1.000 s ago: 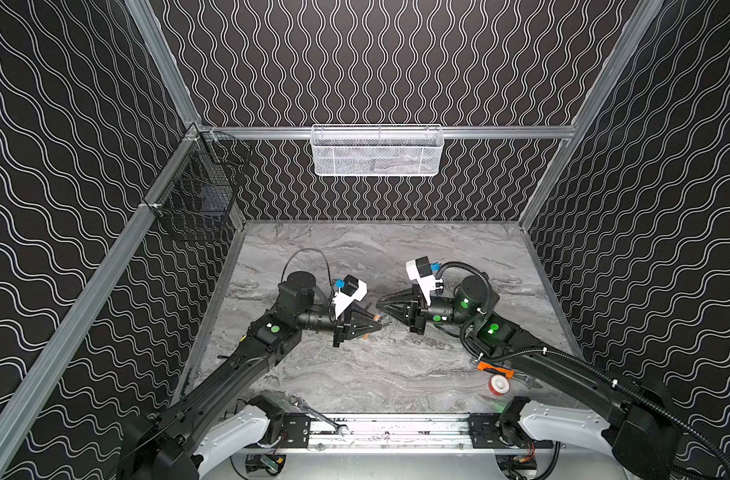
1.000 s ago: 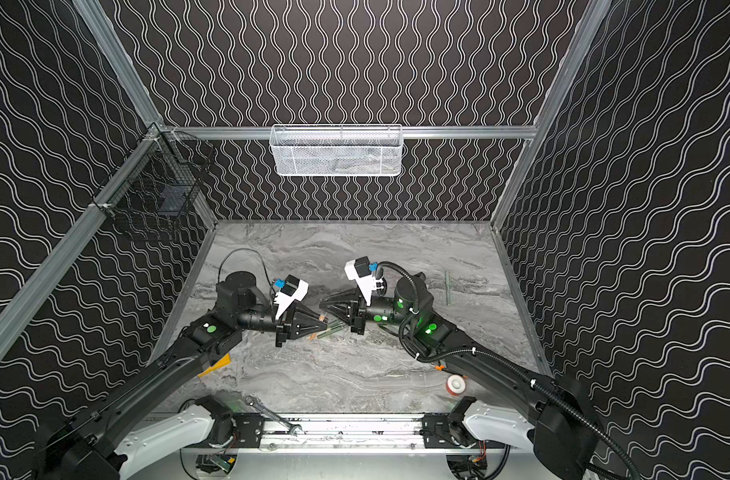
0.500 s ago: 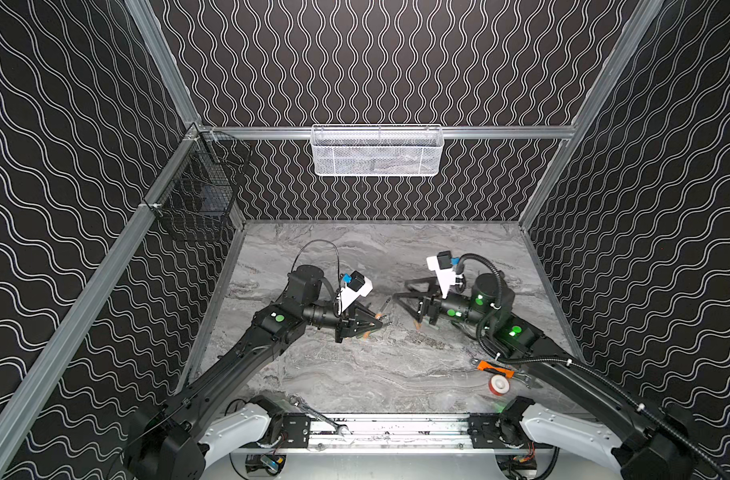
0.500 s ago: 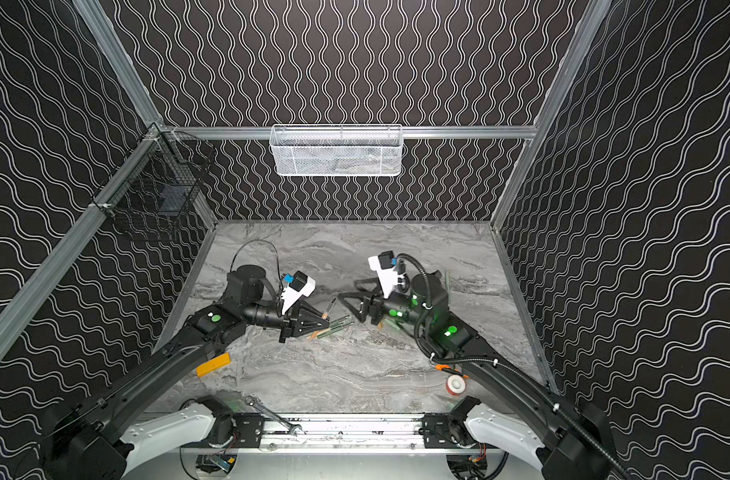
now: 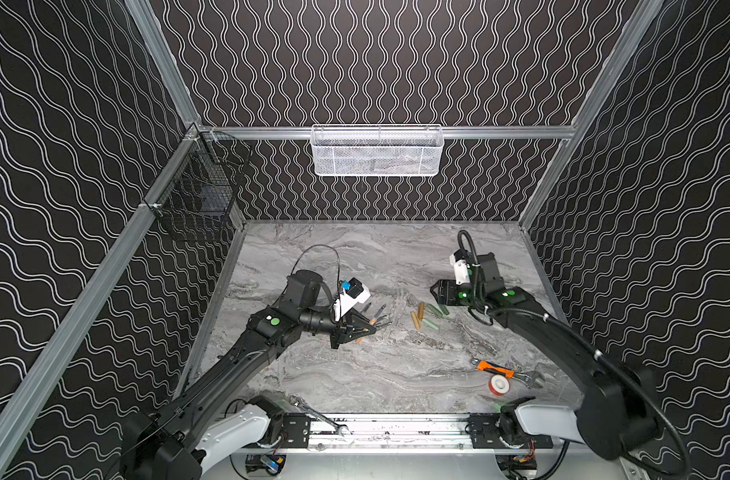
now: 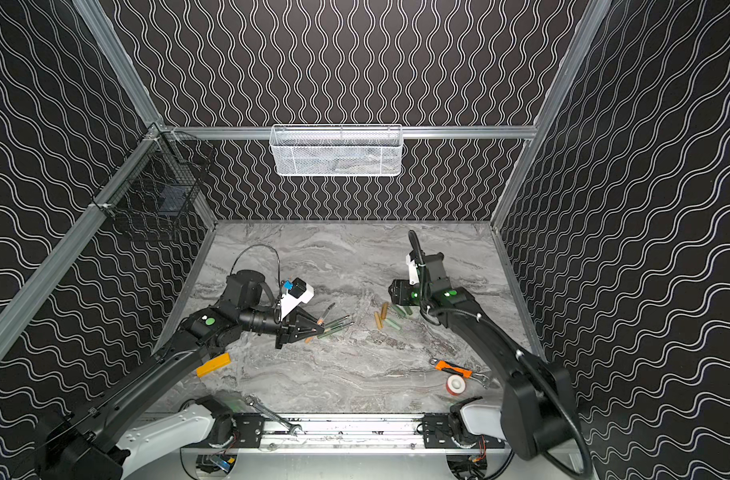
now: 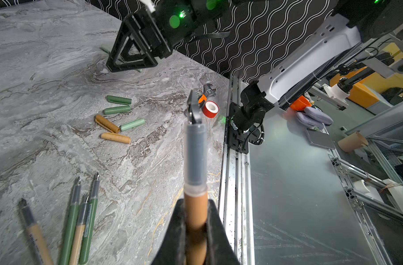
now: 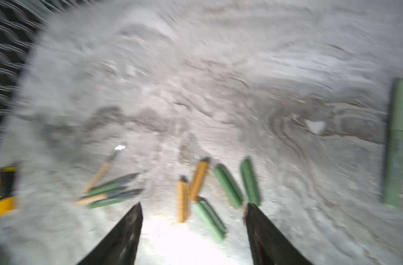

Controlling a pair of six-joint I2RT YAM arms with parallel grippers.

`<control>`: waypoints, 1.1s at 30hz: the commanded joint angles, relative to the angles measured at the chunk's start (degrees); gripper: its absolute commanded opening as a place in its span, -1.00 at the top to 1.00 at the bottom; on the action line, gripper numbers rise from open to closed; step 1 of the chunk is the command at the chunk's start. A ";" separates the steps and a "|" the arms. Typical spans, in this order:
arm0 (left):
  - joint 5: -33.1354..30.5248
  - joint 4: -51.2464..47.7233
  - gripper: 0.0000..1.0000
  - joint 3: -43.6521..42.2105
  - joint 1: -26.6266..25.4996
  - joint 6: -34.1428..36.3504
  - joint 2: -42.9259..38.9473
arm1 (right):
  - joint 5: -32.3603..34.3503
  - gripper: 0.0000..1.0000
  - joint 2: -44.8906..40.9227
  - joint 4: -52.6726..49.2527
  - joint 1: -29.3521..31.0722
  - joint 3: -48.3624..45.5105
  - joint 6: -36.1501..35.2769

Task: Insert the pens into the pen caps

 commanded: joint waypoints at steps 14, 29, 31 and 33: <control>-4.28 -4.43 1.00 3.72 -0.04 -2.46 2.86 | 11.10 -0.16 20.49 -10.38 0.03 10.05 -9.26; -5.24 -4.76 1.00 3.76 0.01 -2.19 2.77 | 7.27 0.33 25.20 -8.02 -0.75 10.79 -10.05; -5.11 -4.76 1.00 3.85 0.01 -2.18 2.82 | 6.59 0.40 25.04 -7.69 -1.07 10.62 -10.13; -5.06 -4.76 1.00 3.83 0.05 -2.20 2.83 | 5.39 0.45 25.19 -7.27 -1.50 10.44 -10.31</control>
